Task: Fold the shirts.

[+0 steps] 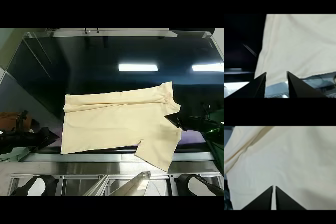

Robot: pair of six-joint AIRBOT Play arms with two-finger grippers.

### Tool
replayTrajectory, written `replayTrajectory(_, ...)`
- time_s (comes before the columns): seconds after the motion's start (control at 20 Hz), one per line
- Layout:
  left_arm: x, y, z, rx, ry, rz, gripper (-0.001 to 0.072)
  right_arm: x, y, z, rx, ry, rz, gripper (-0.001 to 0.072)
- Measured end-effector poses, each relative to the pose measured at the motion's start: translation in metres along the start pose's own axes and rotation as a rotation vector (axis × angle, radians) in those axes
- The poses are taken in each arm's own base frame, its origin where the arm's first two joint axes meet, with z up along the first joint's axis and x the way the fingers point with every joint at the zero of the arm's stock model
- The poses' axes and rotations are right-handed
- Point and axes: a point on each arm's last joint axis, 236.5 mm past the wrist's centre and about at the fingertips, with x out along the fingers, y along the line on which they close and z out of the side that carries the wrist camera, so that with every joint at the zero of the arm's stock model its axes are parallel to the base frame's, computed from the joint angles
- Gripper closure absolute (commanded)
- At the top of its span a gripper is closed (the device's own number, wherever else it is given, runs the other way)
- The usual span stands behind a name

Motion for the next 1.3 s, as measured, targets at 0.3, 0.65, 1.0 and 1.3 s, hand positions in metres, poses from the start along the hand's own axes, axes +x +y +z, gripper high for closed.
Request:
replayTrajectory(0.3, 0.020, 0.019, 0.005, -0.085, 0.127, 0.002, 0.0023, 0.001, 0.012, -0.014, 0.016, 0.042, 0.050, 0.0463)
replayTrajectory(0.65, 0.053, 0.017, -0.006, -0.118, 0.384, -0.059, 0.0531, 0.000, 0.016, -0.018, 0.020, 0.057, 0.067, 0.0464)
replayTrajectory(1.0, 0.072, 0.002, -0.029, 0.025, 0.545, -0.048, 0.0694, -0.026, -0.016, -0.037, 0.145, 0.134, -0.035, 0.0485)
replayTrajectory(1.3, 0.067, 0.002, -0.012, 0.065, 0.525, -0.037, 0.0694, -0.088, -0.088, -0.082, 0.330, 0.186, -0.491, 0.0263)
